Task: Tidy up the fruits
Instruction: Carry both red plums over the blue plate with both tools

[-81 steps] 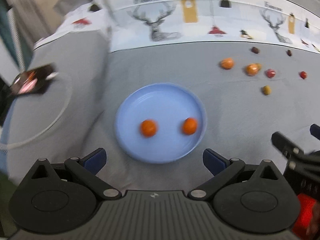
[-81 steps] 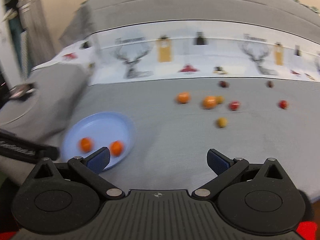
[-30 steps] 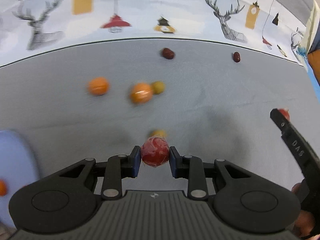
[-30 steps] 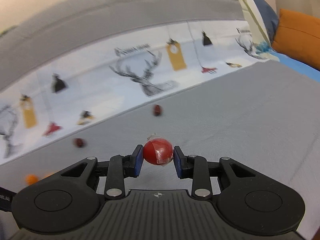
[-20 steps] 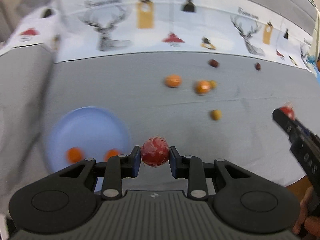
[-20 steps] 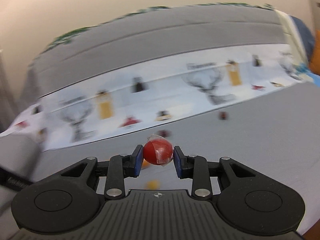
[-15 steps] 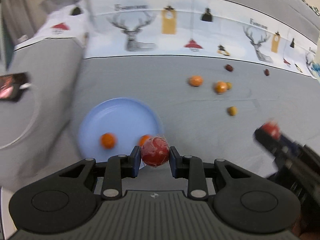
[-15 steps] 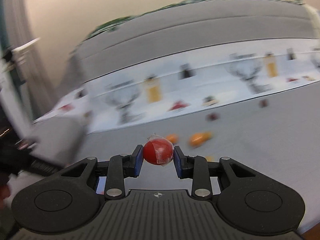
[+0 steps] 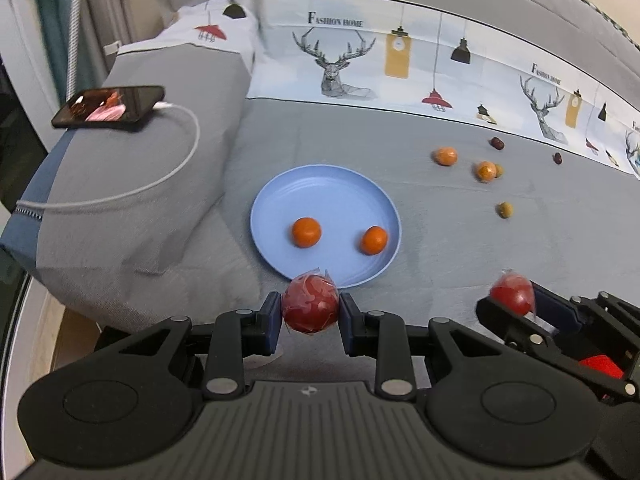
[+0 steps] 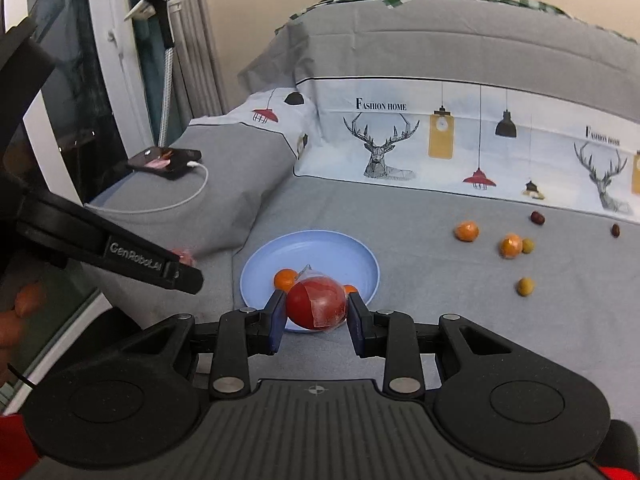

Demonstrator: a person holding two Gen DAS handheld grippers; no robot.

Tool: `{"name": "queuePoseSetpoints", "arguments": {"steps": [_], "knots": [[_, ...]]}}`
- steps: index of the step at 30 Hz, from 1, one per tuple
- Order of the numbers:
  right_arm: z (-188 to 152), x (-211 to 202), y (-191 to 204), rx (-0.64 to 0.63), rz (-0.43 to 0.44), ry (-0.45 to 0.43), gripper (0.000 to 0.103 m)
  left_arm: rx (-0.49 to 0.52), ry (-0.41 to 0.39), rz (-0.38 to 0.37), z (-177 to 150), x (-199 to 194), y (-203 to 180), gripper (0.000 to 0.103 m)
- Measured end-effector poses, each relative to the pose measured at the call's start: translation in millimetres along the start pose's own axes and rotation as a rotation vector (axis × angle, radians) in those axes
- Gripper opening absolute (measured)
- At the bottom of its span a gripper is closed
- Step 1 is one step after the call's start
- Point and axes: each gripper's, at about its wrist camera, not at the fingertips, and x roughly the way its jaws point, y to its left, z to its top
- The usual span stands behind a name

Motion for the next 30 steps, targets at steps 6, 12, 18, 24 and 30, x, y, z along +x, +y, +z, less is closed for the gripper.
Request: {"name": "queuePoseSetpoints", "arguments": {"steps": [6, 12, 18, 24, 30], "knots": [[-1.7, 2.9, 7.6, -0.024, -0.03, 0.025, 0.034, -0.015, -0.011, -0.038, -0.6, 3.2, 5.1, 0.033], [-2.7, 6.4, 15.1, -0.057, -0.039, 0.044, 0.034, -0.018, -0.014, -0.058, 0.1, 6.9, 6.1, 0.033], [-1.6, 10.4, 17.6, -0.07, -0.042, 0.062, 0.034, -0.014, -0.017, -0.052, 3.6, 12.4, 8.3, 0.033], [-1.1, 19.2, 18.2, -0.078, -0.046, 0.09, 0.034, -0.008, -0.008, -0.053, 8.5, 21.1, 12.1, 0.033], [-0.1, 31.7, 17.6, -0.093, -0.052, 0.102, 0.034, 0.022, -0.008, -0.043, 19.3, 32.7, 16.7, 0.033]]}}
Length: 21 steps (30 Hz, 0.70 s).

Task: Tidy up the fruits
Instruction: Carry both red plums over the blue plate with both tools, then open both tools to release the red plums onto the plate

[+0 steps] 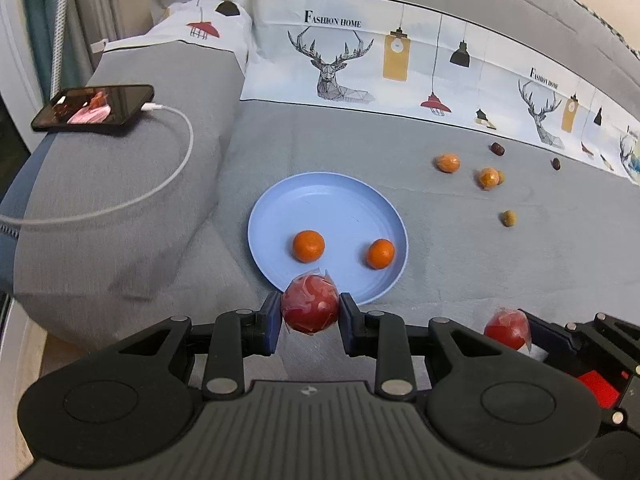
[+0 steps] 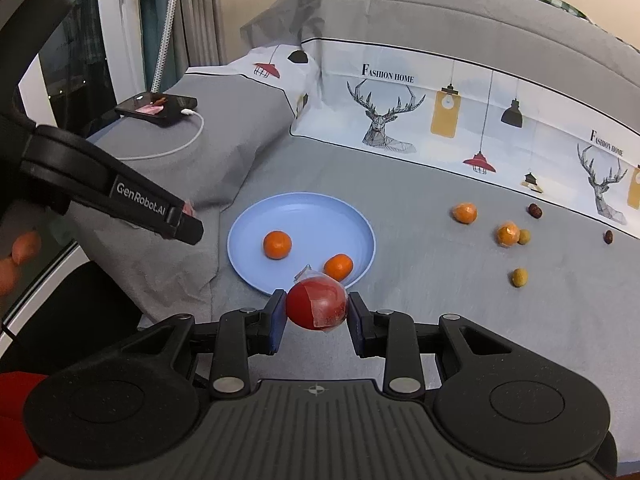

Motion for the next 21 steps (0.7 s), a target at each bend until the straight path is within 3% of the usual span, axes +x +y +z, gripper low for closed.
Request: {"name": "queuePoseSetpoints", "arguments": {"steps": [21], "knots": [[29.3, 118.4, -20.9, 0.036, 0.02, 0.078, 0.034, 0.107, 0.092, 0.008, 56.6, 113.9, 1.0, 0.033]]}}
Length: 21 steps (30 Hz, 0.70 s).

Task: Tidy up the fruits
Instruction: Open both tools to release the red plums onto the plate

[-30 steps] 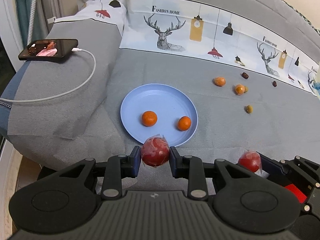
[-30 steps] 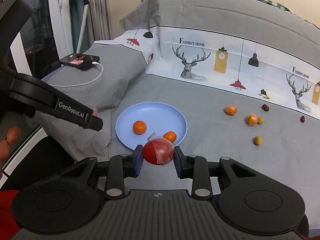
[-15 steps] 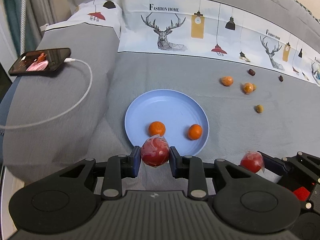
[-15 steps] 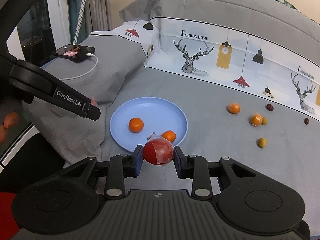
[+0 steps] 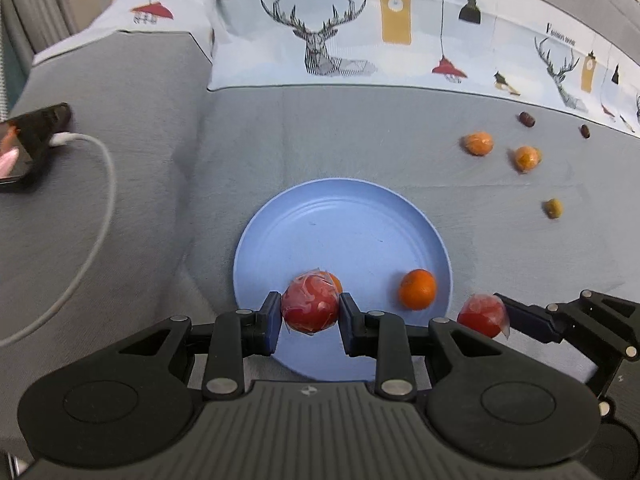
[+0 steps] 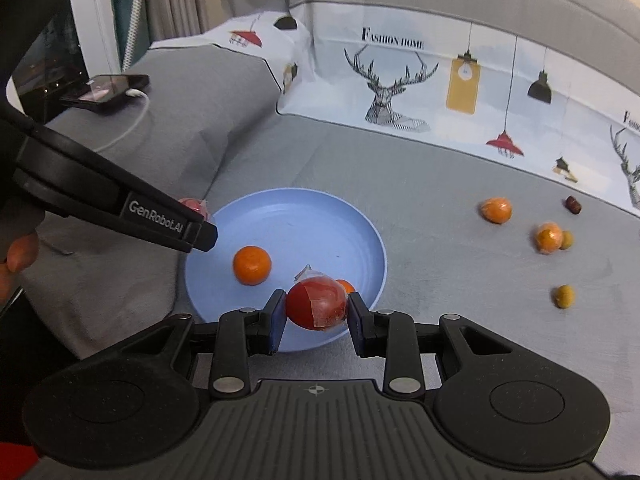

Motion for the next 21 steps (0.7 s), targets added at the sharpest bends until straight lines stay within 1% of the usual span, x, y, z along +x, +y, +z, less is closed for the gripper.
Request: {"name": "queuePoseSetpoints", "arguments": {"steps": [3, 9, 10, 11, 12, 13, 14, 15, 16, 18, 19, 21], "knots": [[0.6, 15.1, -2.0, -0.002, 0.007, 0.023, 0.034, 0.005, 0.017, -0.005, 5.7, 16.2, -1.3, 0.033], [-2.9, 41.7, -5.8, 0.005, 0.029, 0.073, 0.034, 0.024, 0.036, 0.01, 11.7, 41.4, -2.3, 0.033], [-3.3, 44.2, -5.3, 0.006, 0.035, 0.079, 0.035, 0.026, 0.026, 0.026, 11.7, 43.1, -2.4, 0.037], [-2.8, 47.3, -6.4, 0.006, 0.041, 0.084, 0.035, 0.031, 0.011, 0.043, 12.1, 43.6, -2.4, 0.054], [-2.1, 50.1, -7.1, 0.005, 0.046, 0.088, 0.04, 0.041, -0.006, 0.051, 12.5, 42.8, -2.3, 0.067], [-0.5, 52.1, -8.1, 0.002, 0.049, 0.089, 0.056, 0.048, -0.023, 0.051, 13.0, 40.2, -2.4, 0.09], [1.1, 51.7, -9.5, 0.001, 0.046, 0.082, 0.064, 0.053, -0.045, 0.052, 13.0, 36.0, -1.8, 0.101], [2.8, 49.6, -10.6, 0.001, 0.038, 0.066, 0.076, 0.055, -0.068, 0.053, 12.0, 30.8, -1.2, 0.103], [4.4, 46.0, -11.9, -0.001, 0.028, 0.053, 0.082, 0.06, -0.093, 0.053, 10.0, 24.2, -0.8, 0.103], [6.2, 36.5, -15.0, -0.003, 0.022, 0.05, 0.085, 0.077, -0.105, 0.057, 5.5, 12.9, -0.7, 0.103], [5.3, 30.0, -17.6, 0.0, 0.024, 0.052, 0.088, 0.077, -0.107, 0.069, 1.0, 6.4, -1.0, 0.103], [0.2, 15.4, -22.3, 0.012, 0.023, 0.059, 0.091, 0.066, -0.106, 0.083, -10.9, -6.6, 0.6, 0.103]]}}
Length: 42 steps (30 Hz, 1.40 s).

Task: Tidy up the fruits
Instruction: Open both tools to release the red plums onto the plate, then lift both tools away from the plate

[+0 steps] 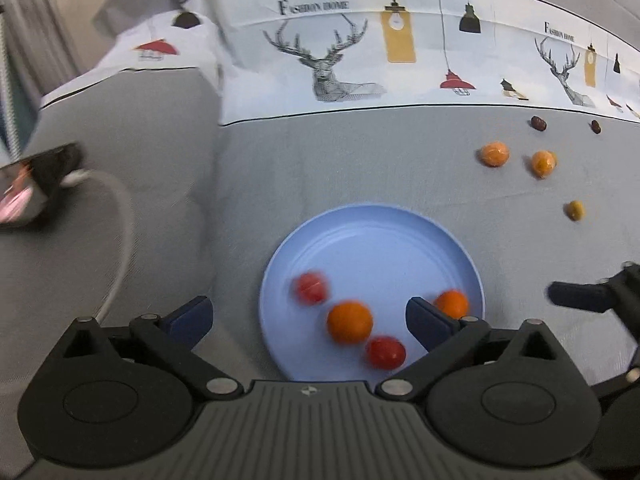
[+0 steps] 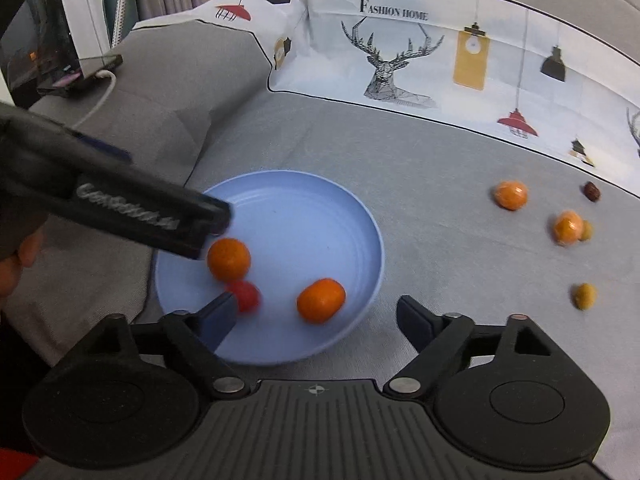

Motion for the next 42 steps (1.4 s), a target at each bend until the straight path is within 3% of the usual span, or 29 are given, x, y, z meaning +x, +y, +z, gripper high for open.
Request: {"name": "queuePoseSetpoints", "arguments": {"steps": [10, 24, 42], "knots": [[-34.2, -65.3, 25.9, 0.062, 0.033, 0.029, 0.099, -0.072, 0.096, 0.057, -50.8, -55.0, 3.0, 0.103], [-47.0, -133.2, 45.1, 0.017, -0.022, -0.143, 0.101, -0.083, -0.001, 0.061, -70.2, -113.1, -14.8, 0.103], [-49.4, -146.5, 51.9, 0.001, -0.047, -0.18, 0.102, -0.065, -0.04, 0.071, -72.0, -129.4, -15.8, 0.103]]}}
